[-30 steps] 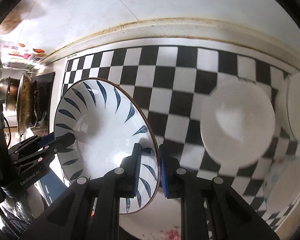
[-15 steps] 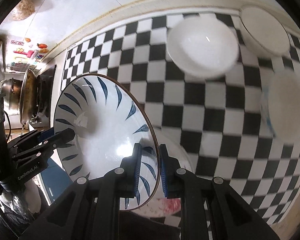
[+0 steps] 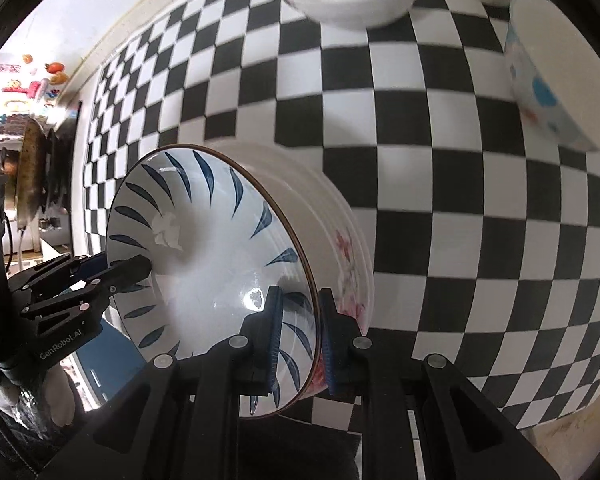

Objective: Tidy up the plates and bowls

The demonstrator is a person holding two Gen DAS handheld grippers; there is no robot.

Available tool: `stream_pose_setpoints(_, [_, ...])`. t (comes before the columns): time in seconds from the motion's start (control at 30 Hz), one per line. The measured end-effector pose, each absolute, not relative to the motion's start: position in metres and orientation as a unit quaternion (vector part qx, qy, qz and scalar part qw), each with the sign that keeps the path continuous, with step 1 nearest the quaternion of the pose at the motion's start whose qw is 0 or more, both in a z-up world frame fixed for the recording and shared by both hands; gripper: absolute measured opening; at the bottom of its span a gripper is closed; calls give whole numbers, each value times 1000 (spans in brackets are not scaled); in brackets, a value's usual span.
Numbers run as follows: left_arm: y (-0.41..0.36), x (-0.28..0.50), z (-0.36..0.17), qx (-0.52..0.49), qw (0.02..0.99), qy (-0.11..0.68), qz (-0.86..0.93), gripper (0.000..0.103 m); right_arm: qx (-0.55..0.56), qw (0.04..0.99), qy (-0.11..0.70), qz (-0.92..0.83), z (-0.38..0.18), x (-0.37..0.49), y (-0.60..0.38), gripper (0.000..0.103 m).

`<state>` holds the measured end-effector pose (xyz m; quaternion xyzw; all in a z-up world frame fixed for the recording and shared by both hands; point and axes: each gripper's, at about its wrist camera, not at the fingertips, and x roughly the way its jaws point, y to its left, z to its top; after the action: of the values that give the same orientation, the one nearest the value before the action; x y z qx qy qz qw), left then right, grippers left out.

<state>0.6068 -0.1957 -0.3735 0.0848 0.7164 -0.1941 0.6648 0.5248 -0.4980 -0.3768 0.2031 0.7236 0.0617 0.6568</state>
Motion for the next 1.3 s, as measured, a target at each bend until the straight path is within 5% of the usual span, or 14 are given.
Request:
stream_pose_setpoints(0.63, [-256, 577, -405, 167, 657, 716, -165, 27, 151, 659, 736, 36, -393, 535, -478, 19])
stream_pose_setpoints(1.3, [-265, 561, -397, 142, 669, 716, -141, 28, 198, 660, 725, 3, -389, 527, -487, 22])
